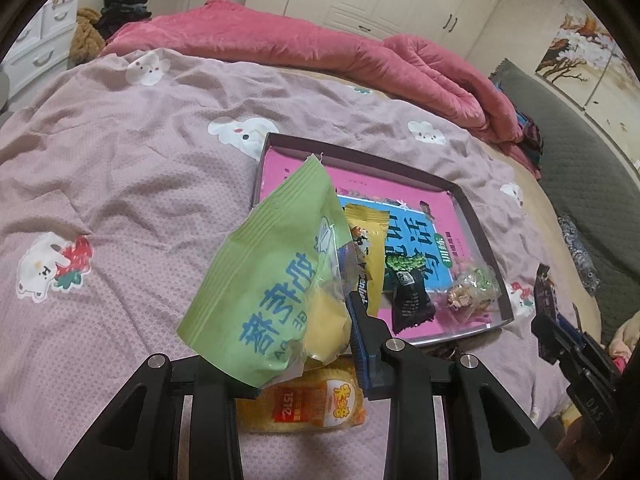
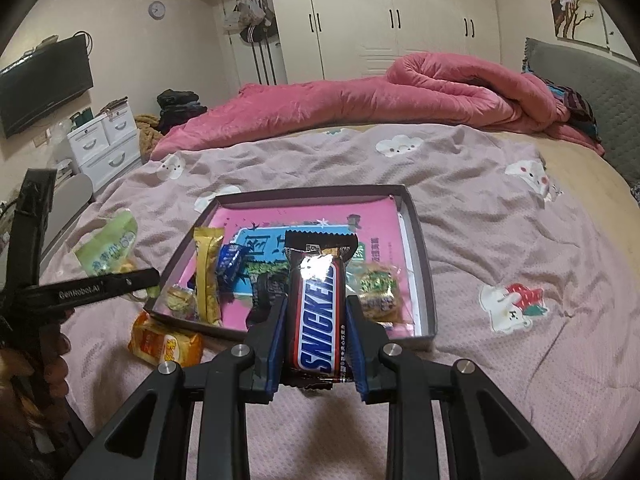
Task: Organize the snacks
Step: 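Carry the green bag toward the tray with left tool while right tool carries the Snickers bar over it, then lower the Snickers bar into the tray with right tool while left tool lowers the green bag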
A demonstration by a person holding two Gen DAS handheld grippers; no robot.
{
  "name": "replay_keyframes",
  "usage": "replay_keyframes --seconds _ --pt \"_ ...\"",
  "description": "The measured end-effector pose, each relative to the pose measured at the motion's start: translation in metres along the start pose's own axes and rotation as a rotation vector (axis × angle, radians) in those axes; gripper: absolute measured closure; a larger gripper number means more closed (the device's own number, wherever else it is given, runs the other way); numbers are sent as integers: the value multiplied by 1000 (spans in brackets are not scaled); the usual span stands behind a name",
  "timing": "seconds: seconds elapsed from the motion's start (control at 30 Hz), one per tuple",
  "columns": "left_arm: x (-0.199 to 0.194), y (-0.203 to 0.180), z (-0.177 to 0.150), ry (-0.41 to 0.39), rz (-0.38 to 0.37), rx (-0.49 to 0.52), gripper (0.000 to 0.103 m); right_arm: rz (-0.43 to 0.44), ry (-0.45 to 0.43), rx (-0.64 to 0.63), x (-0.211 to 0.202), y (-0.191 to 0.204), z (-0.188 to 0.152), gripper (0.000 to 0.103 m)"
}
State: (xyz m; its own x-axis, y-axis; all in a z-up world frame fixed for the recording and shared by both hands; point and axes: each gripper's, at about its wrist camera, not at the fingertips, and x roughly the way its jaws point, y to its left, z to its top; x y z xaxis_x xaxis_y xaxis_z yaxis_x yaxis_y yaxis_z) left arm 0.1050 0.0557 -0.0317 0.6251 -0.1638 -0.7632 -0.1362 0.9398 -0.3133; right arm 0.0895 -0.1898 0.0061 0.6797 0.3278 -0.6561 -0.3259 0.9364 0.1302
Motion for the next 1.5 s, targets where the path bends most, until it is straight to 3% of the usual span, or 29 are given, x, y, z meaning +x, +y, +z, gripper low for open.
replay_keyframes --seconds 0.63,1.5 --pt "15 -7 3 19 -21 19 69 15 -17 -21 22 24 32 75" --pt "42 -22 2 49 -59 64 69 13 47 -18 72 32 45 75"
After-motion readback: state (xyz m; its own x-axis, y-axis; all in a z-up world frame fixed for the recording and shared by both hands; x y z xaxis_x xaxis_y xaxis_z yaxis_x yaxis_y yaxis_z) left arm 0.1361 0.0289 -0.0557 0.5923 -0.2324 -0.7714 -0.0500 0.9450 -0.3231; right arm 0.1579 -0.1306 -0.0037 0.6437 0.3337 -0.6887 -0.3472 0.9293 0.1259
